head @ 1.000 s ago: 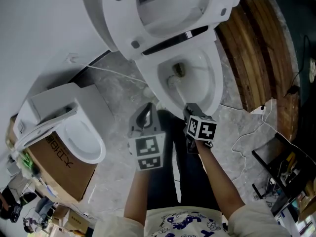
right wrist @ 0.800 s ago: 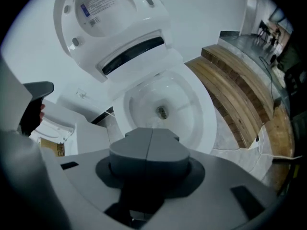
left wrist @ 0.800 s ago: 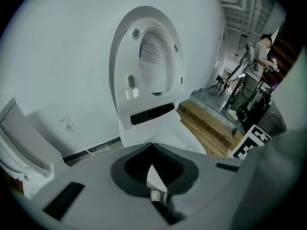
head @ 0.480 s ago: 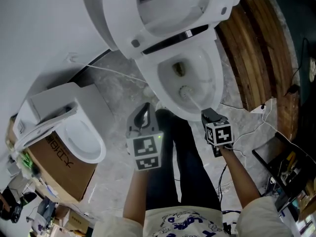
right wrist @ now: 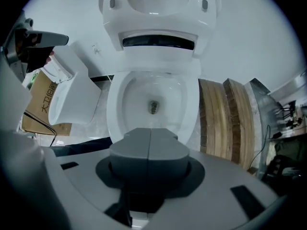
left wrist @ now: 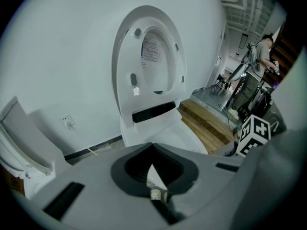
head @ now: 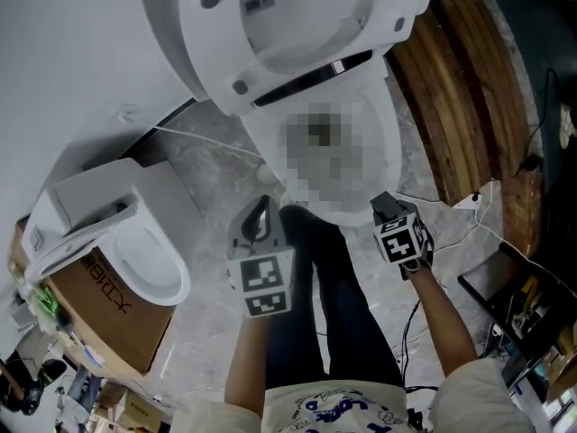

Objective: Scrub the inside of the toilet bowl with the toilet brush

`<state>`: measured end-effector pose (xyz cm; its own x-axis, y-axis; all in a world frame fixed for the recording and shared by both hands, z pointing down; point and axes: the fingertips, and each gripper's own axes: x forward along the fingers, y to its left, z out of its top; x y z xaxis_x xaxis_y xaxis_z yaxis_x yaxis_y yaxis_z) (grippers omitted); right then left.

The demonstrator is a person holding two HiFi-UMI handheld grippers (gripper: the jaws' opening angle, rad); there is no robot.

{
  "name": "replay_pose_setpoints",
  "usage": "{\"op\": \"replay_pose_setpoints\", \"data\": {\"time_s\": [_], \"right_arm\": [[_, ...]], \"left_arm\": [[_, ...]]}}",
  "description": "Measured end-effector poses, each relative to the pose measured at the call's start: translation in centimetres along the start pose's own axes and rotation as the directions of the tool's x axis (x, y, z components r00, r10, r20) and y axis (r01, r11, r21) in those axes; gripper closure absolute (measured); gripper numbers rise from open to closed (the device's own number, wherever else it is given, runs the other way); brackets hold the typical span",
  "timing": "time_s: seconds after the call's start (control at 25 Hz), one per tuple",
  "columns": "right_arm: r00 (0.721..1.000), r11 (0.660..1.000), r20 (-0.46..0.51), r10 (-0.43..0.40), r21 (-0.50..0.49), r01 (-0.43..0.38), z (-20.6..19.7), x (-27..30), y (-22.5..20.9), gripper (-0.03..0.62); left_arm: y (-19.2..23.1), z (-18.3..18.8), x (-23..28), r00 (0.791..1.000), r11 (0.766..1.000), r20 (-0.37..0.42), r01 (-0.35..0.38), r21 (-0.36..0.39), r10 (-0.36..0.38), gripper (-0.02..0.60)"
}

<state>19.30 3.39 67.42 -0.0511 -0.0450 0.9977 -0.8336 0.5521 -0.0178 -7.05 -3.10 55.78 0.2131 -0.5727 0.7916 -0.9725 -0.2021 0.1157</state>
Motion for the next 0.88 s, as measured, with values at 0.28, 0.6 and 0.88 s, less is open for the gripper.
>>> {"op": "replay_pose_setpoints", "data": {"time_s": [0.28, 0.6, 0.88], "right_arm": [[0.999, 0.996, 0.011, -0.051, -0.074, 0.052, 1.4, 1.0, -1.7, 0.428], [0.986, 0.958, 0.072, -0.149, -0.235, 0.162, 4.5, 2.0, -3.5, 0.428], [0.973, 0.926, 0.115, -0.199, -0.303, 0.225, 7.3, 2.9, -4.0, 0.428]], "left_arm": [[0.2, -0.1, 0.0, 1.000, 1.000, -0.005, -0.009, 0.002, 0.009, 0.580], [0.8, 0.0, -0.2, 1.000, 1.000, -0.003, -0.023, -0.010, 0.023, 0.580], [0.8, 0.0, 0.1, 1.000, 1.000, -0.006, -0.023, -0.017, 0.022, 0.580]]}}
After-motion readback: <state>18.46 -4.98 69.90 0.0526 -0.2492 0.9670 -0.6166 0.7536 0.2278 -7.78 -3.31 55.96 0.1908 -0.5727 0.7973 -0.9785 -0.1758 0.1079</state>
